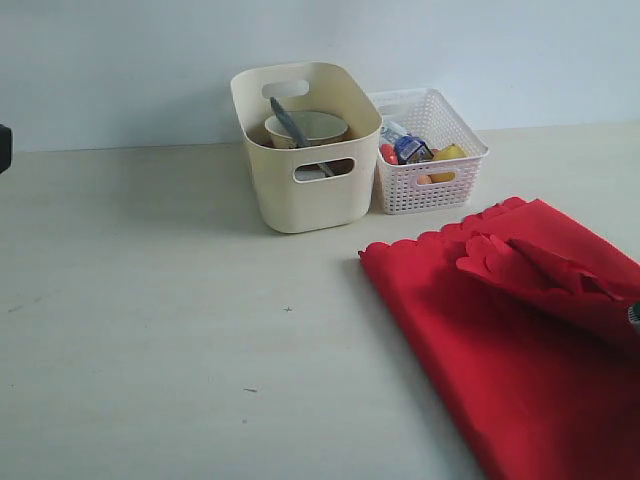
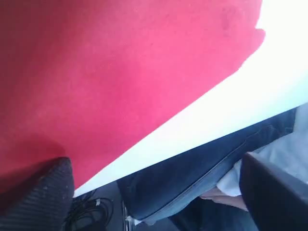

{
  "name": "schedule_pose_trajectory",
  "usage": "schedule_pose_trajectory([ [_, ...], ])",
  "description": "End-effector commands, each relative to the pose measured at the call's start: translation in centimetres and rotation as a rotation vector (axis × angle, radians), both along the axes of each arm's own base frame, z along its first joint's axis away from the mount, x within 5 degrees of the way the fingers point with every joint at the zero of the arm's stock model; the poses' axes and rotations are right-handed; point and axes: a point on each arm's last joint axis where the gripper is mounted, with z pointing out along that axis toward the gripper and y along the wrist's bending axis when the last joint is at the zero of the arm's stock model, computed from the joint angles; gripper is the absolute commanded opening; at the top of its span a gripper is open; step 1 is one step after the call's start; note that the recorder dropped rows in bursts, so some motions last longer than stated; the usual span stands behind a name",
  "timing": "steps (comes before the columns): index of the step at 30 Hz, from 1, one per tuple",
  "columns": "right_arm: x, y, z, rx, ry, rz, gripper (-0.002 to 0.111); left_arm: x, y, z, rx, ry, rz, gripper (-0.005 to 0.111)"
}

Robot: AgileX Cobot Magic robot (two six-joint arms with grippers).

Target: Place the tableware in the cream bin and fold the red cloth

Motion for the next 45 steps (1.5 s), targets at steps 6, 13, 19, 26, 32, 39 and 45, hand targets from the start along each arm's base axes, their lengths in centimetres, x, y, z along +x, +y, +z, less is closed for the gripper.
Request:
schedule_pose_trajectory([
  [6,3.5,1.2,3.4,0.151,-0.178,0.097,0.095,0.0,0.2,0.0,0.000,-0.009,0.006,0.094],
  [13,7.8,1.1,5.3,0.307,-0.270,0.132,0.095,0.0,0.2,0.0,-0.001,-0.010,0.004,0.094],
  [19,10.5,-0.9,2.7,0.274,-0.203,0.102,0.095,0.0,0.2,0.0,-0.001,-0.010,0.004,0.094],
  [26,13.0,-4.2,-1.2,0.334,-0.113,0.019,0.095,0.0,0.2,0.0,-0.008,-0.010,0.005,0.094],
  [32,15.6,-6.6,-2.7,0.437,-0.092,-0.039,0.095,0.0,0.1,0.0,-0.017,-0.010,-0.002,0.094],
  [39,18.3,-8.3,-3.2,0.580,-0.101,-0.007,0.095,0.0,0.0,0.1,-0.032,-0.009,-0.011,0.094],
  [45,20.0,-8.9,-4.5,0.628,-0.069,0.020,0.095,-0.1,-0.1,0.1,-0.037,-0.009,-0.015,0.094],
])
